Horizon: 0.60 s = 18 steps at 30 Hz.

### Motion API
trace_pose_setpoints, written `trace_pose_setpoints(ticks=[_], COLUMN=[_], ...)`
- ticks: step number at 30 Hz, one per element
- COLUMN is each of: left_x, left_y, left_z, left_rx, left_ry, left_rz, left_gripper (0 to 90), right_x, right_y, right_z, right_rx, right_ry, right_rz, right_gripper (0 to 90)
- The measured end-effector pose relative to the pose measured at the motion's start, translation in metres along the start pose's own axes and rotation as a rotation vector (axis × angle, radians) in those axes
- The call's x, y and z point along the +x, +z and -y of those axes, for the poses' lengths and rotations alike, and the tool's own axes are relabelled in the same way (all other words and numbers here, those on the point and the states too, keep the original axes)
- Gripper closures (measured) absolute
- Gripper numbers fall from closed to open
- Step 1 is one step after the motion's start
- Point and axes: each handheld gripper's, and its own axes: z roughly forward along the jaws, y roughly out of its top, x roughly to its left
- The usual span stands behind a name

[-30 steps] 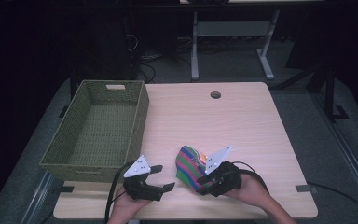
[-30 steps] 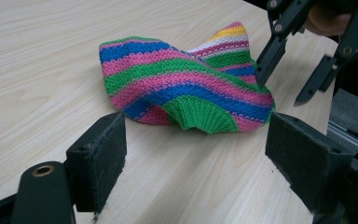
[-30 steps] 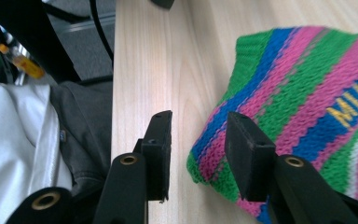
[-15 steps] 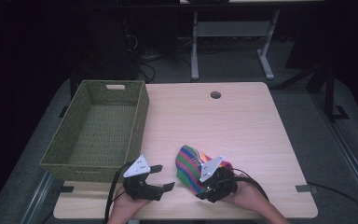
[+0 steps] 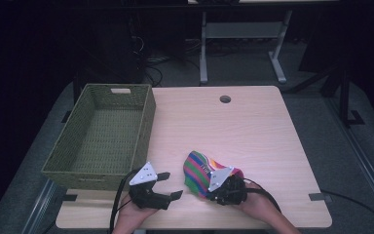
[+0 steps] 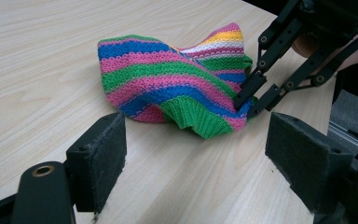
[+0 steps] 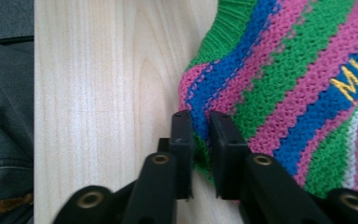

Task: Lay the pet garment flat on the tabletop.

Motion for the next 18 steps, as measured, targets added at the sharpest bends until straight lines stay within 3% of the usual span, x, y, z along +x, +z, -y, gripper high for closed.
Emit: trace_pose_setpoints(ticks=[6, 18], left_x=[0.001, 0.001], left_y=[0.0, 0.001], left_z=[0.0, -0.001], left_rx=[0.002, -0.006], left_ry=[-0.001, -0.004], left_rz=[0.003, 0.018], left_gripper=[20.2, 21.6], right_x=[-0.01, -0.025], right_y=[-0.007, -0.048], right_z=[0.0, -0.002], right_rx=[-0.037, -0.153], right_ry=[0.063, 0.137], right_rz=[-0.06, -0.065], right_gripper=[83.2, 83.5])
